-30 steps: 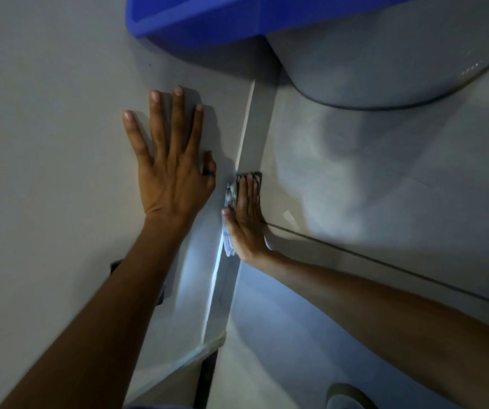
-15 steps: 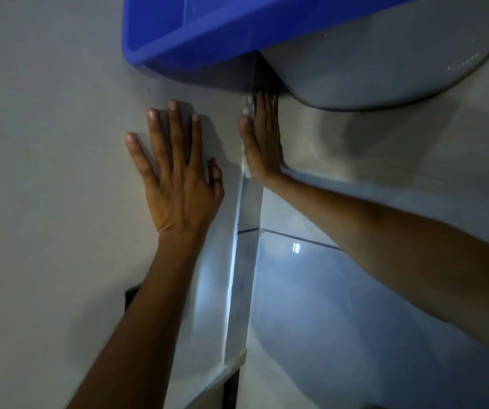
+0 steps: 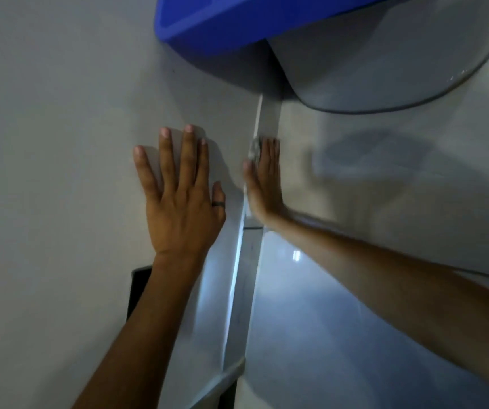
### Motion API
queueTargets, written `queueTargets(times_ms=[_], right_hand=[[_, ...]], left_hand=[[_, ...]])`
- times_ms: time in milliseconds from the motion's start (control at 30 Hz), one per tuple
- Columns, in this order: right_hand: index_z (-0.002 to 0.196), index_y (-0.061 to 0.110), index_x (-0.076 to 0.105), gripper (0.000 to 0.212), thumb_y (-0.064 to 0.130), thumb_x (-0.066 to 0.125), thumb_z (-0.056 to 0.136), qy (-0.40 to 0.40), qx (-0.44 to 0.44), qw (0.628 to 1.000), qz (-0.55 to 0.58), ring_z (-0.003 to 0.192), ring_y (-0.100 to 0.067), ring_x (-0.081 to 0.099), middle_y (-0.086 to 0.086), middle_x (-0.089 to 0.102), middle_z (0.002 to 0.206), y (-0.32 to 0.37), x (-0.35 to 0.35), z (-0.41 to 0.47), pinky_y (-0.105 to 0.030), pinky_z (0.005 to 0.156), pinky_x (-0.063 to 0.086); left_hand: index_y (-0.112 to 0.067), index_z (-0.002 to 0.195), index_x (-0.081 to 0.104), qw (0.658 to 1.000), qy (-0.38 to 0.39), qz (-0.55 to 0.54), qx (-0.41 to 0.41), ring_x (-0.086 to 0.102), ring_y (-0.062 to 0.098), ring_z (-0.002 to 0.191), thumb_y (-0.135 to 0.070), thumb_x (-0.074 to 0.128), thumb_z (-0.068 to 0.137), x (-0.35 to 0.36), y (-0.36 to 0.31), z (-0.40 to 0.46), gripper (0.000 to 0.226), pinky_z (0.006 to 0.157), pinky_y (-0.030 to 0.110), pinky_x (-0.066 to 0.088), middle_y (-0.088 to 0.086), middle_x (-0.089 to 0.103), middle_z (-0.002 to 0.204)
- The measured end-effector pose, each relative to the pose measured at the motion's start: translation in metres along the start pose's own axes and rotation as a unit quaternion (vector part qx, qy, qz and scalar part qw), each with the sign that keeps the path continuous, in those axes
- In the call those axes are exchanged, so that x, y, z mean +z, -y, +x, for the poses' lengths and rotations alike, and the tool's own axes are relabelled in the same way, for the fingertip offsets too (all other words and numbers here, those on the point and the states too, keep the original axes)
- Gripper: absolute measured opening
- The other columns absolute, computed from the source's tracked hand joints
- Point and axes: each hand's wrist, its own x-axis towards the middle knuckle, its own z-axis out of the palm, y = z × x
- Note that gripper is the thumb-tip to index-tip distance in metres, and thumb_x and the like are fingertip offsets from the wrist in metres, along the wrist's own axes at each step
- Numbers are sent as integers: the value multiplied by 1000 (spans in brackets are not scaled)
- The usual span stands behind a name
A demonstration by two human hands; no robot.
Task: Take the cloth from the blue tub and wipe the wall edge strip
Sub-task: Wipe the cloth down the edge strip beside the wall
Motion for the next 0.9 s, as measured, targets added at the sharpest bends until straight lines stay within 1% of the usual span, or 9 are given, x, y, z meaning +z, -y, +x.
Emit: queueTargets(times_ms=[67,100,200,267,433,567,633,767,900], right_hand=[[163,10,11,74,50,30,103,-15,13,1000,6,163,-24,3,-9,7,175,17,-16,53,-48,134,9],[162,9,14,70,45,33,105,-25,10,1000,6,163,-25,8,-11,12,174,24,-23,75,-49,133,12],[159,7,24,65,43,39,107,-52,-14,999,-10,159,-29,23,-16,26,169,35,-30,103,-48,130,22],[161,9,19,69,45,38,106,-41,-8,999,-11,161,-27,16,-14,19,172,35,-28,98,-48,132,17],[163,9,7,75,44,39,106,-5,-3,999,-32,163,-27,0,-12,4,175,19,-15,39,-45,134,3],[162,6,8,74,38,46,107,1,1,999,-50,163,-28,0,-13,6,174,2,3,-25,-44,134,4],[162,5,8,75,37,47,106,17,11,998,-52,163,-29,0,-14,6,174,-2,10,-54,-46,134,5],[163,7,5,87,51,38,95,57,53,996,-43,163,-27,-4,-13,1,174,-10,15,-115,-44,134,2],[162,5,12,85,48,39,93,50,67,996,-32,163,-30,3,-16,8,173,-15,25,-144,-46,133,7]], left_hand=[[-17,177,21,1000,8,15,9,-3,38,166,-51,45,109,-1,-2,3,80,123,56,-35,9,6,184],[-17,177,20,1000,15,15,10,-5,37,166,-52,45,109,-1,-2,4,81,122,56,-33,9,5,183],[-18,178,18,999,32,20,7,-13,35,166,-54,43,108,-6,0,4,82,122,56,-34,10,3,184],[-18,178,16,999,43,10,6,-11,35,167,-55,39,109,-12,1,2,82,122,55,-34,9,1,184],[-18,178,8,997,72,-29,0,-11,29,169,-60,25,111,-24,8,-10,81,130,54,-18,9,-7,184],[-17,178,7,996,79,-34,14,-12,28,169,-60,19,113,-33,29,-39,79,132,53,-15,9,-8,184],[-16,178,11,997,67,-40,12,-9,28,169,-58,23,113,-35,41,-57,78,132,52,-17,9,-3,184],[-12,177,21,998,37,-47,16,2,32,170,-52,33,114,-41,55,-96,75,130,46,-25,10,7,183],[-8,174,29,998,35,-38,31,15,36,168,-48,42,112,-44,64,-160,75,134,46,-18,13,19,181]])
